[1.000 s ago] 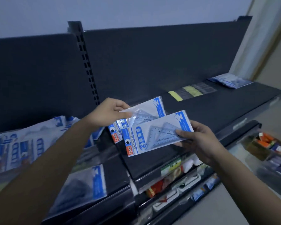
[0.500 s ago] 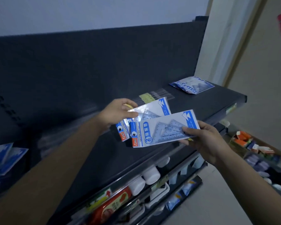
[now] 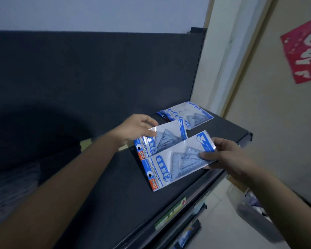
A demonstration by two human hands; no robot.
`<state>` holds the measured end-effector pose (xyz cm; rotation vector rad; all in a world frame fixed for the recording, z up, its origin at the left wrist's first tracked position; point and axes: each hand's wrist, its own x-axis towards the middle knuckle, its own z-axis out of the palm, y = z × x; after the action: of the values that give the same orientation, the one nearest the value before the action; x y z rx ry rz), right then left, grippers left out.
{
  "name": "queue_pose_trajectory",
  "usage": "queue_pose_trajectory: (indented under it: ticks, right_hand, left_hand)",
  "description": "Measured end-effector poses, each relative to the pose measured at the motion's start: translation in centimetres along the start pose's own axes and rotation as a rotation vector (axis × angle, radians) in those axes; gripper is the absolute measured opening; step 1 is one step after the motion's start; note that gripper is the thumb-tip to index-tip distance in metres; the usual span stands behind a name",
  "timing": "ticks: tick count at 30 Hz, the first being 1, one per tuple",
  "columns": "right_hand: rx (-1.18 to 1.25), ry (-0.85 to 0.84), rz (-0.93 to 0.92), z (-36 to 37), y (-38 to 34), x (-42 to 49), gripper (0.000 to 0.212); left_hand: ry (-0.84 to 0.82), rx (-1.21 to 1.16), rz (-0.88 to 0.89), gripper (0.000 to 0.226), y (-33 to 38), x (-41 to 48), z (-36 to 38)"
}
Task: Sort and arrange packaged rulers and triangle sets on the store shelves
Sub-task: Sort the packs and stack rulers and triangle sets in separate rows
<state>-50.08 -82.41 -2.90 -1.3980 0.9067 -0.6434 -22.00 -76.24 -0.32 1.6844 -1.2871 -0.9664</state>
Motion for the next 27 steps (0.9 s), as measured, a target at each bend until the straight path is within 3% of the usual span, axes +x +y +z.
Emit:
queue_pose_trajectory:
  ticks: [8,13,16,22,27]
  right_hand:
    - [-0.076,-0.082,-0.024,-9.2,0.5,8.4,0.034]
    - [-0.071,-0.176,-0.049,-14.6,0.7,14.9,0.025]
    - [-0.115,-0.257,-0.081,-17.3,0.4,18.3,0.023]
    - [-0.254,-0.399,-0.215,-19.2,-0.2,22.6,0.017]
    - [-0.266,-0.476,-0.254,-18.5,0.1,23.8,0.025]
  left_hand:
    - [0.021,0.065,0.016,0.023,3.7,9.4,5.5]
    - [0.155,0.154,-0.018,0.025,4.3,14.9,9.2]
    - [0.245,0.323,-0.064,0.029,4.5,16.8,10.8]
    - [0.406,0.489,-0.119,0.034,4.6,17.2,13.0]
    - [0.545,0.565,-0.120,0.027,5.0,16.3,13.8]
